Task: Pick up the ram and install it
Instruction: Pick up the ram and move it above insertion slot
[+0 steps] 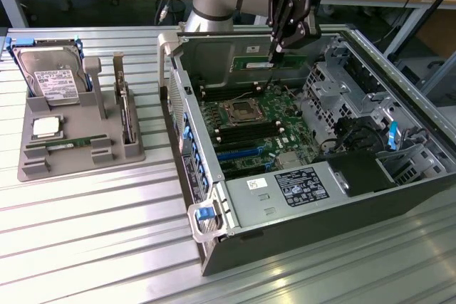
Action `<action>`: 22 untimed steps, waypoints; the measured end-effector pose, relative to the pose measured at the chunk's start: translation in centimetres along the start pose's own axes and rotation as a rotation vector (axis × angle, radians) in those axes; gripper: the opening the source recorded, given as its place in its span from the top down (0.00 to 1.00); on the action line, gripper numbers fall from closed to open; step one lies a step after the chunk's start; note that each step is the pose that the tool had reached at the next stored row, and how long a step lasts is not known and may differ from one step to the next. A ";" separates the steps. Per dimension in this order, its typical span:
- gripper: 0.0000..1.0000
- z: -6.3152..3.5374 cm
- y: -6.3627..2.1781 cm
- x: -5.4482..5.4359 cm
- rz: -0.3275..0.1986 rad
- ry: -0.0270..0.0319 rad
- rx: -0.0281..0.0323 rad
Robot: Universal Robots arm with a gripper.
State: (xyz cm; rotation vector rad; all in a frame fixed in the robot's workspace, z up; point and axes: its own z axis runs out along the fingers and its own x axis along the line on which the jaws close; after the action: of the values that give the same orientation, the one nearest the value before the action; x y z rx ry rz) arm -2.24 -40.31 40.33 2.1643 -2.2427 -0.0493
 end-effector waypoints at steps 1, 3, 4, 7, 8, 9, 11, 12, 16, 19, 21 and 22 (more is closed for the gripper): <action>0.87 0.00 -0.07 0.0 0.000 -0.0001 0.0000; 0.87 0.01 -0.29 0.0 0.000 -0.0001 0.0001; 0.87 0.01 -0.44 0.0 0.000 -0.0001 0.0001; 0.87 0.00 -0.88 0.0 0.000 -0.0001 0.0000; 0.87 0.00 -1.02 0.0 0.000 -0.0001 0.0000; 0.87 0.00 -1.16 0.0 0.000 -0.0001 0.0000; 0.87 0.00 -1.50 -0.1 0.000 -0.0001 0.0000; 0.87 0.01 -1.65 -0.1 0.000 -0.0001 0.0000; 0.87 0.03 -2.49 -0.1 0.000 -0.0001 0.0001; 0.87 0.06 -3.00 -0.1 0.000 -0.0001 0.0000; 0.87 0.08 -3.36 -0.1 0.000 -0.0001 0.0000; 0.87 0.09 -3.52 -0.1 0.000 0.0000 0.0000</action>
State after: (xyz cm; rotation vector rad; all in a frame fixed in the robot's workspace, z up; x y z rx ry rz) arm 1.28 -40.30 40.10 2.1644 -2.2427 -0.0493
